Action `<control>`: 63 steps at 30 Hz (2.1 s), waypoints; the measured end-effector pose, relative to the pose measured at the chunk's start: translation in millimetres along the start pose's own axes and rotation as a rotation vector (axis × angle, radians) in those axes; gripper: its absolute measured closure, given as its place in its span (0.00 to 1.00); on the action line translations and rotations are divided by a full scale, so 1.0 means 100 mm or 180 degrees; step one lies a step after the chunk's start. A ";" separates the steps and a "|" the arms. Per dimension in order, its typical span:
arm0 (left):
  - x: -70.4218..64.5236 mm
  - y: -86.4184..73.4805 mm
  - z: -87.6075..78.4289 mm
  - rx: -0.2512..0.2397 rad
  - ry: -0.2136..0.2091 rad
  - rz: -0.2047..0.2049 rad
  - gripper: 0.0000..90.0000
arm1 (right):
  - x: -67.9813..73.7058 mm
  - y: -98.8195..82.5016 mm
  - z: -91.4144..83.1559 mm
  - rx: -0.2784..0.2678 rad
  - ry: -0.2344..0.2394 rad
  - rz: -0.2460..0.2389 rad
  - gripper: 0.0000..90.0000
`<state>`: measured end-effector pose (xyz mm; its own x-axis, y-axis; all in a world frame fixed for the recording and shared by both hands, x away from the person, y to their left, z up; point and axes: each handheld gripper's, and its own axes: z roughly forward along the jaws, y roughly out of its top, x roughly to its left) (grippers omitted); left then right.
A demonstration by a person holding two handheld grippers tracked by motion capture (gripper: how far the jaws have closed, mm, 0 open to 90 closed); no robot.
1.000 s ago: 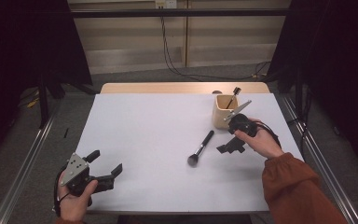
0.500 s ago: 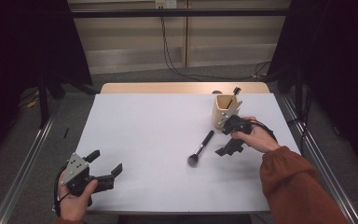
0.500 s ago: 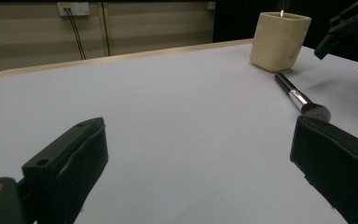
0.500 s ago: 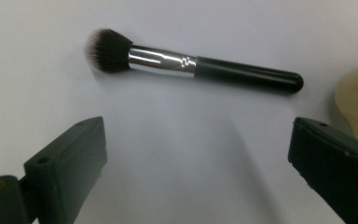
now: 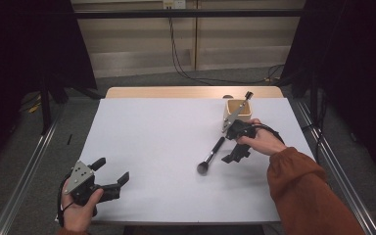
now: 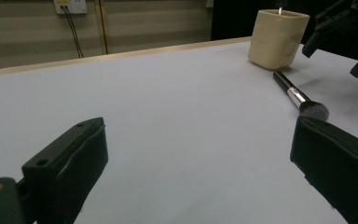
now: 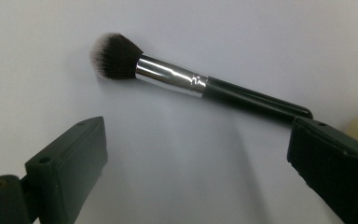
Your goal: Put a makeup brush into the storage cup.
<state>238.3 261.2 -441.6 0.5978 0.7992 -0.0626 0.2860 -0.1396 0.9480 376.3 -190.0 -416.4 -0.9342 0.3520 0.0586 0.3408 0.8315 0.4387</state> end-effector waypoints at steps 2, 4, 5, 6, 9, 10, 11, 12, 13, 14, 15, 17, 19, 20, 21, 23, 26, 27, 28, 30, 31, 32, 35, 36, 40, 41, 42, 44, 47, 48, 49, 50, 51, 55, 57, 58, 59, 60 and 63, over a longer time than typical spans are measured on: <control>0.00 0.00 0.00 0.0001 0.0001 0.0002 0.05 | 0.00 0.05 0.01 0.0040 0.0042 -0.0054 0.05; 0.00 0.00 0.00 0.0000 0.0000 0.0003 0.05 | -0.01 0.09 0.03 0.0061 0.0065 -0.0085 0.06; 0.00 0.00 0.00 0.0000 -0.0001 0.0003 0.05 | -0.02 0.12 0.04 0.0076 0.0068 -0.0104 0.07; 0.00 0.00 0.00 -0.0001 0.0000 -0.0001 0.05 | -0.02 0.14 0.05 0.0117 0.0087 -0.0098 0.07; 0.00 0.00 0.00 -0.0004 -0.0011 0.0013 0.04 | -0.05 0.19 0.10 0.0172 0.0126 -0.0185 0.07; 0.00 0.00 0.00 -0.0006 -0.0012 0.0013 0.04 | -0.06 0.20 0.12 0.0179 0.0125 -0.0223 0.07; 0.00 0.00 0.00 -0.0006 -0.0007 0.0013 0.04 | -0.06 0.22 0.13 0.0181 0.0092 -0.0254 0.08; 0.01 0.00 0.00 -0.0005 -0.0009 0.0012 0.04 | -0.07 0.23 0.15 0.0201 0.0083 -0.0261 0.08; 0.01 0.00 0.00 -0.0006 -0.0013 -0.0002 0.04 | -0.08 0.24 0.17 0.0205 0.0084 -0.0289 0.08; 0.00 0.00 0.00 -0.0005 -0.0010 -0.0001 0.04 | -0.08 0.25 0.18 0.0235 0.0081 -0.0269 0.09; 0.00 0.00 0.00 -0.0006 -0.0013 -0.0002 0.04 | -0.09 0.26 0.19 0.0251 0.0067 -0.0292 0.09; 0.00 0.00 0.00 -0.0007 -0.0016 -0.0002 0.04 | -0.11 0.29 0.20 0.0238 0.0080 -0.0304 0.09; 0.00 0.00 0.00 -0.0009 -0.0016 -0.0013 0.04 | -0.13 0.31 0.23 0.0265 0.0087 -0.0317 0.10; 0.00 0.00 0.00 -0.0006 -0.0019 -0.0010 0.04 | -0.14 0.32 0.25 0.0275 0.0104 -0.0310 0.09; 0.01 0.00 0.00 -0.0006 -0.0007 -0.0002 0.04 | -0.14 0.32 0.26 0.0281 0.0138 -0.0287 0.09; 0.01 0.00 0.00 -0.0001 -0.0006 -0.0001 0.04 | -0.16 0.34 0.29 0.0292 0.0163 -0.0324 0.09; 0.01 0.00 0.00 -0.0006 -0.0013 -0.0018 0.04 | -0.15 0.36 0.34 0.0360 0.0170 -0.0388 0.09; 0.01 -0.01 0.00 -0.0004 -0.0014 -0.0011 0.04 | -0.15 0.37 0.36 0.0389 0.0167 -0.0426 0.10; 0.01 0.00 0.00 0.0001 -0.0018 -0.0008 0.04 | -0.14 0.38 0.38 0.0424 0.0170 -0.0464 0.12; 0.01 0.00 0.00 -0.0002 -0.0016 -0.0012 0.04 | -0.11 0.39 0.41 0.0482 0.0176 -0.0501 0.15; 0.01 0.00 0.00 -0.0001 -0.0017 -0.0018 0.04 | -0.10 0.39 0.42 0.0496 0.0165 -0.0518 0.17; 0.01 0.00 0.00 -0.0003 -0.0014 -0.0018 0.04 | -0.10 0.40 0.44 0.0525 0.0177 -0.0555 0.19; 0.01 0.00 0.00 -0.0003 -0.0011 -0.0017 0.04 | -0.10 0.39 0.47 0.0574 0.0144 -0.0627 0.21; 0.01 0.00 0.00 0.0002 -0.0009 -0.0008 0.04 | -0.11 0.39 0.48 0.0574 0.0133 -0.0644 0.23; 0.01 0.00 0.01 -0.0002 -0.0012 -0.0017 0.04 | -0.11 0.39 0.50 0.0566 0.0140 -0.0707 0.26; 0.01 0.00 0.01 0.0000 -0.0012 -0.0017 0.04 | -0.10 0.40 0.50 0.0581 0.0151 -0.0687 0.26; 0.01 0.00 0.01 0.0004 -0.0012 -0.0013 0.04 | -0.10 0.40 0.52 0.0605 0.0146 -0.0676 0.26; 0.01 0.00 0.01 0.0005 -0.0011 -0.0015 0.04 | -0.11 0.40 0.55 0.0608 0.0159 -0.0753 0.27; 0.01 0.00 0.01 0.0010 -0.0014 -0.0012 0.04 | -0.10 0.41 0.58 0.0613 0.0200 -0.0795 0.31; 0.01 0.00 0.01 0.0009 -0.0014 -0.0014 0.04 | -0.09 0.41 0.58 0.0648 0.0204 -0.0769 0.33; 0.01 0.00 0.01 0.0007 -0.0017 -0.0014 0.04 | -0.09 0.42 0.59 0.0664 0.0218 -0.0799 0.33; 0.01 0.00 0.01 0.0008 -0.0020 -0.0010 0.04 | -0.08 0.43 0.59 0.0685 0.0201 -0.0777 0.34; 0.01 0.00 0.01 0.0005 -0.0018 -0.0013 0.04 | -0.08 0.44 0.60 0.0666 0.0214 -0.0808 0.37; 0.01 0.00 0.01 0.0016 -0.0023 0.0005 0.04 | -0.06 0.48 0.62 0.0704 0.0259 -0.0864 0.45; 0.01 0.00 0.01 0.0035 -0.0016 0.0024 0.04 | -0.05 0.50 0.64 0.0703 0.0266 -0.0896 0.46; 0.01 -0.01 0.01 0.0047 -0.0007 0.0030 0.04 | -0.04 0.50 0.64 0.0715 0.0247 -0.0884 0.47; 0.01 -0.01 0.01 0.0043 -0.0008 0.0014 0.04 | -0.03 0.51 0.65 0.0713 0.0231 -0.0922 0.47; 0.01 -0.01 0.01 0.0043 -0.0006 0.0017 0.04 | -0.02 0.51 0.66 0.0720 0.0235 -0.0916 0.48; 0.01 -0.01 0.01 0.0051 -0.0005 0.0024 0.04 | -0.02 0.52 0.66 0.0723 0.0243 -0.0915 0.52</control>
<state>239.5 261.0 -442.6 0.6011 0.7972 -0.0559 0.2935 -0.1551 0.9433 402.5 -119.1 -452.7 -0.9974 0.0643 0.0323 0.0701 0.9689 0.2372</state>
